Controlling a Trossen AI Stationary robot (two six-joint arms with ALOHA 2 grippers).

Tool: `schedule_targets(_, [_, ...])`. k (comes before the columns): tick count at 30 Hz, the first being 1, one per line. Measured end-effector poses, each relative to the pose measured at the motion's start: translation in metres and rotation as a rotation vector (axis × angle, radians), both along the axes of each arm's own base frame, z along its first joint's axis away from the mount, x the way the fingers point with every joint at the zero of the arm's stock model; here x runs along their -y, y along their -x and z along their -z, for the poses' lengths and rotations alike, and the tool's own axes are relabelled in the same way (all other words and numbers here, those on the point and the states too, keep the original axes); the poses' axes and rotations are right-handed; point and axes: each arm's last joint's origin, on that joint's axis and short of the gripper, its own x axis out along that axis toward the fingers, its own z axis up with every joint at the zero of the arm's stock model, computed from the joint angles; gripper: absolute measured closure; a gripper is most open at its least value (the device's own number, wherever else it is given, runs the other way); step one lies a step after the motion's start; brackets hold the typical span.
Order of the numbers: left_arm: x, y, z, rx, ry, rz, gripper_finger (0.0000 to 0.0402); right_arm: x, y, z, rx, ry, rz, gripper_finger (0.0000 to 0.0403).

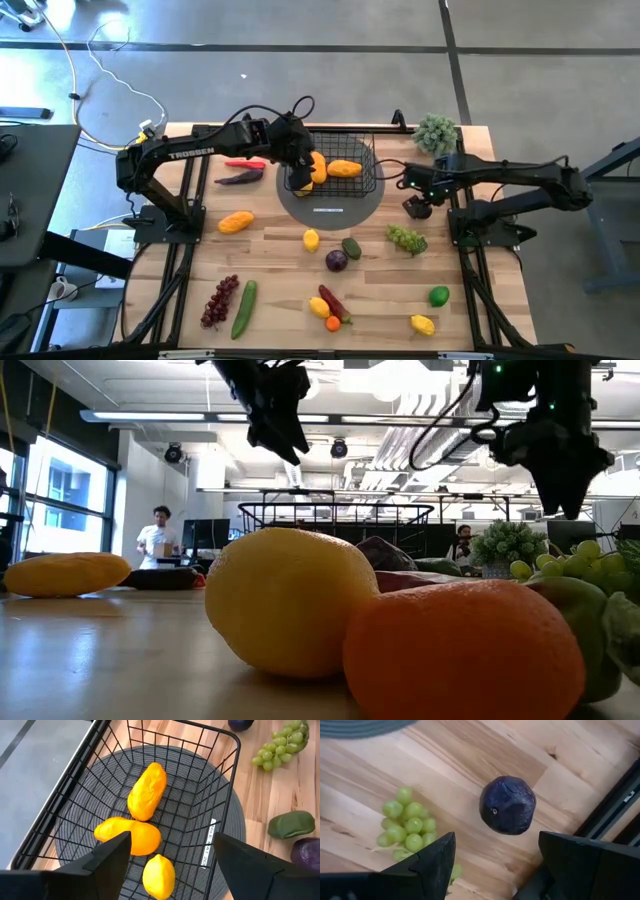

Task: Build produce basket
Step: Put the purple plum into the black wire basket

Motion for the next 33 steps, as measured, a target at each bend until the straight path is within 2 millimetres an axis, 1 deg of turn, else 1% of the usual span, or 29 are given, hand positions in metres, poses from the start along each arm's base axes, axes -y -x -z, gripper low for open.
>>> schedule_targets(15, [0.0,0.0,0.0,0.015,0.029,-0.039,0.0131,0.0,0.006,0.041,-0.014,0.037,0.145,0.0135])
schedule_targets(23, [0.0,0.0,0.0,0.014,0.026,-0.041,0.0131,0.001,0.009,0.053,-0.029,0.098,0.215,0.0135])
schedule_targets(28, [0.0,0.0,0.0,0.014,0.026,-0.041,0.0131,0.001,0.009,0.064,0.006,0.094,0.253,0.0135])
schedule_targets(33, [0.0,0.0,0.0,0.014,0.026,-0.04,0.0131,0.0,0.013,0.074,0.004,0.08,0.289,0.0135])
